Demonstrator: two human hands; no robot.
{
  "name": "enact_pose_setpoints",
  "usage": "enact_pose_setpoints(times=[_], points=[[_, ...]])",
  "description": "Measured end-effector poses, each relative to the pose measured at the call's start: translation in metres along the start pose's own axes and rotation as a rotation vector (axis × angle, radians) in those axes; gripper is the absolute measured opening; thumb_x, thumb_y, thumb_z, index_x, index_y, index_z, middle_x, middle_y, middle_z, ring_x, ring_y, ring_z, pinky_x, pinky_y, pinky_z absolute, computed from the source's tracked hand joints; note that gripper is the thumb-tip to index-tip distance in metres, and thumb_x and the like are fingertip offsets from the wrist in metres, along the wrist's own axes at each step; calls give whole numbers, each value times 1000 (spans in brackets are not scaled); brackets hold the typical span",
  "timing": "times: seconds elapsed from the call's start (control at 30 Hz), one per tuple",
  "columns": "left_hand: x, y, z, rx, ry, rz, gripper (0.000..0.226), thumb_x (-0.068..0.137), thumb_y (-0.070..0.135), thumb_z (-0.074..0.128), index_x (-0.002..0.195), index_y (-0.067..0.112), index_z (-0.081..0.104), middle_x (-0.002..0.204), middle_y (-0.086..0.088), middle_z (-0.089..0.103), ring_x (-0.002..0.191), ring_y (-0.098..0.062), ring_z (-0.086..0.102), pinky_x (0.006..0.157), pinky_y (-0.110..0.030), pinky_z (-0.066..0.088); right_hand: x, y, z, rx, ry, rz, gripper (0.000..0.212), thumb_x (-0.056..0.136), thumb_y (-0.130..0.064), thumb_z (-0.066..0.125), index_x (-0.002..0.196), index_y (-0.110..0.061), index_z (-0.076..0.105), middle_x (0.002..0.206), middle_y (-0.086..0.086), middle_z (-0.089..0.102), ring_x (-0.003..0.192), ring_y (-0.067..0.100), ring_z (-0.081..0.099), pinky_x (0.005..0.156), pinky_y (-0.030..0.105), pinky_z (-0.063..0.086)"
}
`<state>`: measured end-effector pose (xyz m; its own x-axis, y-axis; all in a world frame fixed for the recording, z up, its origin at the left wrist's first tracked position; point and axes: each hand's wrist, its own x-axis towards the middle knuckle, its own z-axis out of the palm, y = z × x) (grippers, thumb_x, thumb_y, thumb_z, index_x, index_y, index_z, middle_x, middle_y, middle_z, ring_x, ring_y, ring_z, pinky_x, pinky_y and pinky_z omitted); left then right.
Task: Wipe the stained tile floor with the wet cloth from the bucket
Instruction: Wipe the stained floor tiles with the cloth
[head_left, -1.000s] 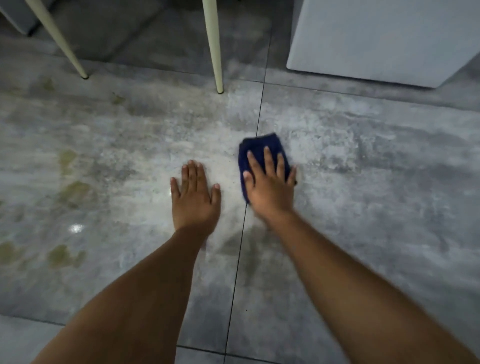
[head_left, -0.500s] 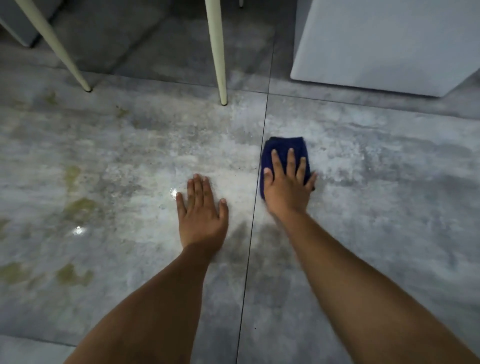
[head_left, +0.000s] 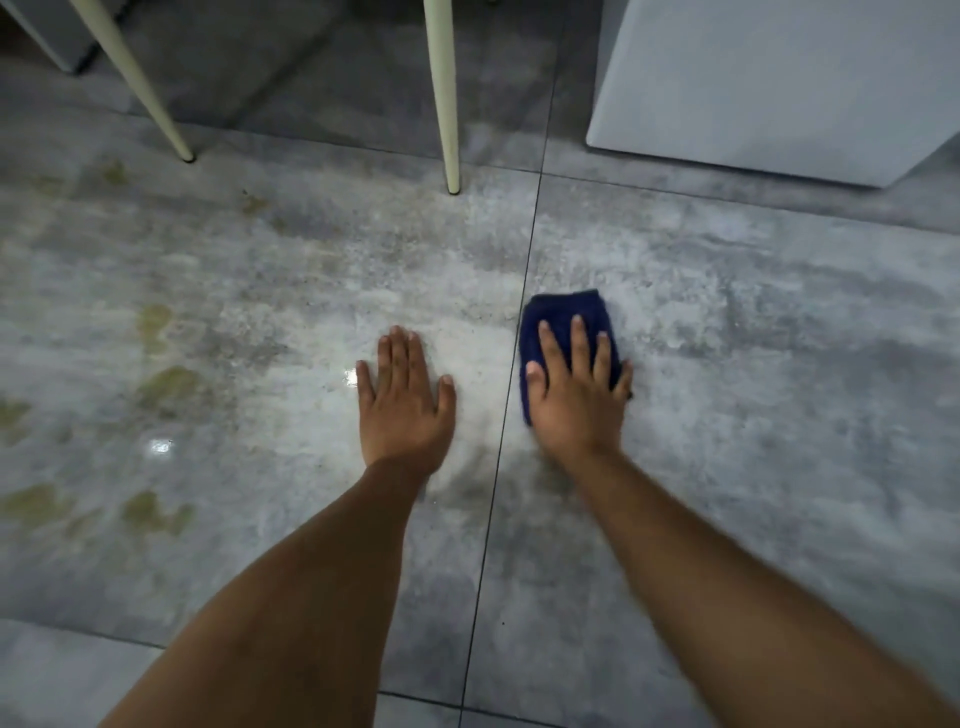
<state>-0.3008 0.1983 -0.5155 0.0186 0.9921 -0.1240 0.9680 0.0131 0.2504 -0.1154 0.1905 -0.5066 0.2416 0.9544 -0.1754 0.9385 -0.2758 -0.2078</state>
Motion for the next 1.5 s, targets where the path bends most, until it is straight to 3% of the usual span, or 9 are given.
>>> enact_pose_setpoints(times=[0.27, 0.4, 0.53, 0.77, 0.9, 1.07, 1.2, 1.37, 1.5], points=[[-7, -12, 1, 8, -6, 3, 65, 101, 46, 14, 153, 14, -7, 161, -2, -13, 146, -11, -19, 118, -38, -16, -53, 60, 7, 96, 132, 424, 52, 101, -46, 23, 152, -35, 18, 161, 4, 11, 146, 33, 10, 112, 63, 9], [3, -14, -4, 11, 40, -16, 66, 100, 47, 13, 153, 13, -5, 162, -4, -11, 147, -12, -17, 118, -38, -14, -90, -10, 14, 125, 174, 272, 53, 95, -41, 31, 145, -26, 40, 154, 12, 33, 139, 40, 31, 106, 66, 19], [-4, 2, 4, 31, 18, -7, 66, 99, 48, 9, 152, 14, -9, 161, -3, -12, 146, -13, -17, 119, -39, -13, -44, -21, 7, 19, 48, 0, 53, 99, -48, 22, 151, -38, 16, 161, 0, 9, 147, 30, 7, 114, 61, 0], [1, -8, 5, 36, 26, 16, 67, 99, 48, 13, 153, 14, -4, 162, -2, -9, 147, -12, -15, 117, -37, -17, -46, 23, 13, 90, 148, 338, 54, 101, -45, 24, 152, -35, 14, 162, 4, 8, 147, 33, 6, 113, 62, 3], [-5, -14, 9, 49, 19, -20, 66, 99, 48, 11, 153, 14, -6, 162, -3, -12, 146, -12, -17, 118, -39, -14, -79, -21, 27, 92, 138, 202, 53, 99, -42, 35, 150, -32, 26, 159, 7, 19, 145, 34, 16, 111, 63, 6], [3, 0, 6, 1, -10, 14, 65, 100, 47, 13, 153, 14, -7, 161, -3, -12, 146, -11, -19, 118, -38, -15, -13, 29, -3, 29, -23, 155, 54, 100, -51, 13, 151, -41, 1, 162, -3, -6, 147, 26, -8, 114, 60, -6], [-4, -12, 0, -1, 54, -47, 65, 101, 45, 17, 153, 10, -4, 161, -7, -12, 147, -16, -17, 117, -40, -17, -60, 57, 7, 93, 130, 360, 53, 101, -45, 24, 152, -35, 15, 162, 4, 8, 147, 32, 5, 113, 63, 4], [-71, 6, 14, -63, 78, -182, 62, 102, 41, 13, 152, 9, -6, 161, -8, -12, 146, -17, -19, 118, -44, -15, -136, 22, 21, 110, 100, 272, 54, 96, -40, 34, 149, -27, 33, 156, 11, 27, 142, 38, 25, 109, 66, 12], [-114, 19, 12, -74, 25, -234, 60, 101, 43, 7, 147, 12, -15, 158, -7, -19, 144, -17, -24, 117, -44, -17, -108, 46, 8, -25, -20, 54, 53, 100, -49, 20, 151, -38, 8, 162, 0, 2, 148, 28, -2, 113, 60, -5]])
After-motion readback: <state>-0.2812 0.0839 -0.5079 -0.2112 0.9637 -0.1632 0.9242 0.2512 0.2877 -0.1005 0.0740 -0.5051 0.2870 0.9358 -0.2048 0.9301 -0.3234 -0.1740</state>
